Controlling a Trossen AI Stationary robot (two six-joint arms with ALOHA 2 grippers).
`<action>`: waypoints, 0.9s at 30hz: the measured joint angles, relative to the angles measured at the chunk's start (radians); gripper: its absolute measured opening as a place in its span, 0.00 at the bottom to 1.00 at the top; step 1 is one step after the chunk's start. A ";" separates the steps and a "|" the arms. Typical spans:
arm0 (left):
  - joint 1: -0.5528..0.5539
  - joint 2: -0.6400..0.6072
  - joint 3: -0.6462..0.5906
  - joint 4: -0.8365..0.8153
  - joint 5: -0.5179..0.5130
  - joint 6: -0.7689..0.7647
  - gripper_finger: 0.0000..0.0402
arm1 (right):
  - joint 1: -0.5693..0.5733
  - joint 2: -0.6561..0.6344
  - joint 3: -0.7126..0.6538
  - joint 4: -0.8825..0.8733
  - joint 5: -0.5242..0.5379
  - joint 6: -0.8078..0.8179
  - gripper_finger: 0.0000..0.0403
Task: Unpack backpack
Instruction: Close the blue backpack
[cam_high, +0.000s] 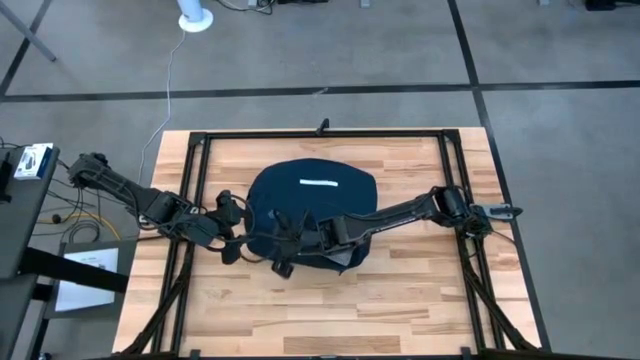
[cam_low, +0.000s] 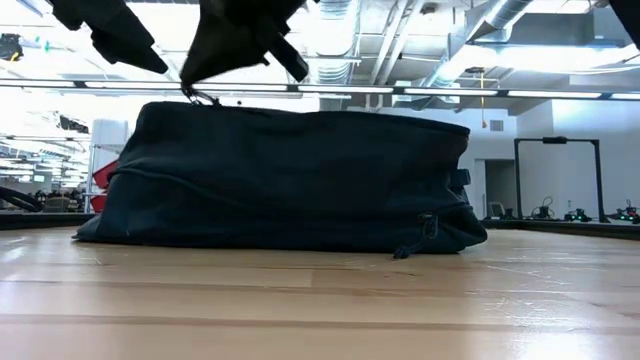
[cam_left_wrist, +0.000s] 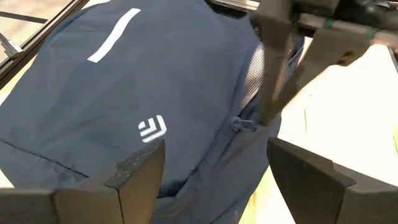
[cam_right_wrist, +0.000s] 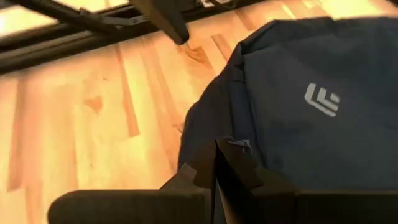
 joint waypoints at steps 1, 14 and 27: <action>0.000 0.000 0.000 0.000 0.000 0.000 0.67 | 0.000 0.000 0.000 0.003 -0.021 0.044 0.00; 0.000 0.000 0.000 0.000 0.000 0.001 0.67 | 0.020 0.000 0.000 0.021 -0.118 0.093 0.05; 0.001 0.000 0.000 0.000 -0.002 0.022 0.67 | 0.079 -0.096 0.000 -0.113 -0.093 -0.200 0.42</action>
